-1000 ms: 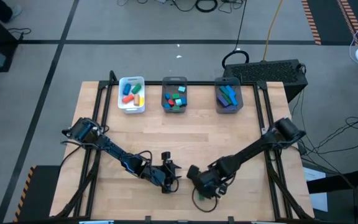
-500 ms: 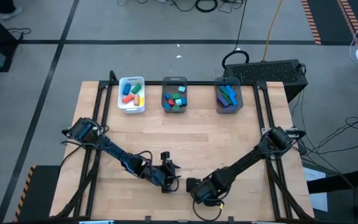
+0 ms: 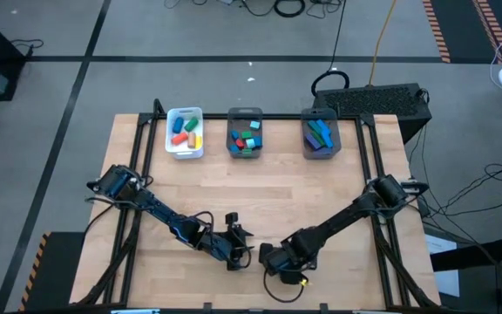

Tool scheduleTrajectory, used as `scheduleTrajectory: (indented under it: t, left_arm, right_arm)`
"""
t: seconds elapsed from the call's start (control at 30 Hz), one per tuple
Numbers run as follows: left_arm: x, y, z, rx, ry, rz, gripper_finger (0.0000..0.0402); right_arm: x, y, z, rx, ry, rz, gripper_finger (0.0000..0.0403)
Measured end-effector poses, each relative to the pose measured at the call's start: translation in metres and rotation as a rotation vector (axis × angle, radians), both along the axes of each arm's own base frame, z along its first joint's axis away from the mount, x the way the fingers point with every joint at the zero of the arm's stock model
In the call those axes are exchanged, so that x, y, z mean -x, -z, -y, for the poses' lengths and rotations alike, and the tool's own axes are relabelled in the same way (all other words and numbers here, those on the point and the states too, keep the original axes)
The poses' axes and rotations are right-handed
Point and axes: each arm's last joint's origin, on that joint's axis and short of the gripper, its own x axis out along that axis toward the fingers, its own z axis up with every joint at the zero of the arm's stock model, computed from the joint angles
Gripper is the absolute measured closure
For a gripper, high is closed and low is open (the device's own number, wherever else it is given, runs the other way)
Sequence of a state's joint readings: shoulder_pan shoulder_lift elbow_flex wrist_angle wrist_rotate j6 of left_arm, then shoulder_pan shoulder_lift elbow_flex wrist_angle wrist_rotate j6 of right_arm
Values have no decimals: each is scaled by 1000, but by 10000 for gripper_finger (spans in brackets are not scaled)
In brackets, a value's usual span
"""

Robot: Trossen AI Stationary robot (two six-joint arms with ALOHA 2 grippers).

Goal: Sort blocks by size
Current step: Put the green rectangular block into the right black bin

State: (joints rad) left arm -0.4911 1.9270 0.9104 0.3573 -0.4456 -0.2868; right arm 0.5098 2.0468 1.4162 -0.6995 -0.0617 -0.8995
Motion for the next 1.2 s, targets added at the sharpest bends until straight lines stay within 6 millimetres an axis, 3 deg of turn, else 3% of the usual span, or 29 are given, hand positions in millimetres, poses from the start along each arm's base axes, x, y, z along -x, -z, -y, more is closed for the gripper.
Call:
scheduleTrajectory:
  t: [0.27, 0.5, 0.7, 0.83, 1.2]
  left_arm:
    - [0, 1, 0, 13, -11, -5, 221]
    - [1, 1, 0, 13, -13, -10, 221]
    - [1, 1, 0, 13, -13, -9, 221]
    - [1, 1, 0, 14, -13, -8, 221]
    - [1, 1, 1, 24, -5, -10, 221]
  right_arm:
    - [-7, 7, 2, -35, 31, -2, 276]
    - [-7, 7, 4, -66, 95, -28, 323]
    - [-4, 4, 11, -55, 181, -84, 325]
    - [0, -3, 23, -47, 245, -148, 325]
    - [3, -37, 81, -70, 463, -267, 325]
